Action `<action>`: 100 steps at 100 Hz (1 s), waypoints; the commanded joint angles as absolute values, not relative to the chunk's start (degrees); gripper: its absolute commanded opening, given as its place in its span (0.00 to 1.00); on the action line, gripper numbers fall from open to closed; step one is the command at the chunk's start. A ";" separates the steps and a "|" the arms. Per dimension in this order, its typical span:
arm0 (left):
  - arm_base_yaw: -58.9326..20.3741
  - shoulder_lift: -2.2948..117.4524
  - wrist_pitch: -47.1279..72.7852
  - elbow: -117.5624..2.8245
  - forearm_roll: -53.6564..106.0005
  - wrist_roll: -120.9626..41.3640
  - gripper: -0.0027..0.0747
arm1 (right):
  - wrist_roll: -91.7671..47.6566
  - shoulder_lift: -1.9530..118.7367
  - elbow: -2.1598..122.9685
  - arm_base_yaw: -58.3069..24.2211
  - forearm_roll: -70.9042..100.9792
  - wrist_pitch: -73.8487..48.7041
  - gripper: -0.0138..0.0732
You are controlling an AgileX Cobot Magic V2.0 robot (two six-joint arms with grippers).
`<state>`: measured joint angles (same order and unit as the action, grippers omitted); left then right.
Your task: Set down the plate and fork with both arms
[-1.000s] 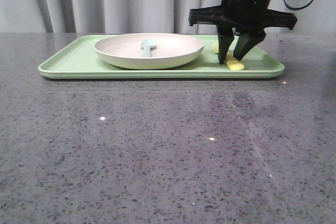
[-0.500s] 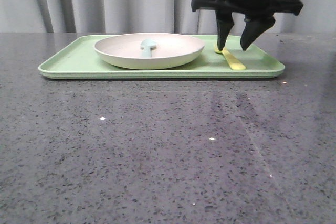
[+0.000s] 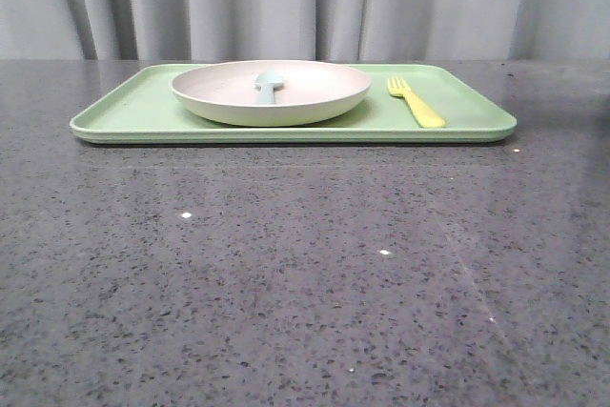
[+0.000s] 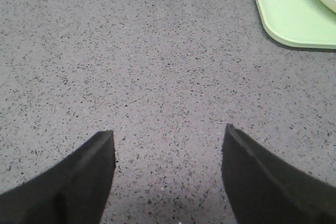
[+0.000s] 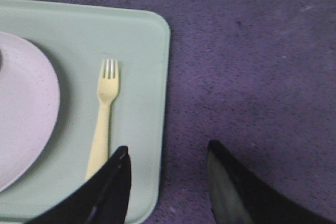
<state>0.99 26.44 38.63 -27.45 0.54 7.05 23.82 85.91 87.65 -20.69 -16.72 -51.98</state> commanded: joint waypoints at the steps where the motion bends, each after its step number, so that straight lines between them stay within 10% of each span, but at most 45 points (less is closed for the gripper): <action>1: 0.99 26.67 34.45 -29.09 0.94 7.45 0.59 | 23.49 79.14 85.63 -18.47 -19.26 -48.80 0.57; 100: 0.99 26.67 34.45 -29.09 0.94 7.45 0.59 | 21.61 26.41 36.93 -13.98 -21.51 -46.26 0.56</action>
<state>0.99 26.44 38.54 -27.45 0.54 7.05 21.95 28.88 36.72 -14.28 -19.39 -48.86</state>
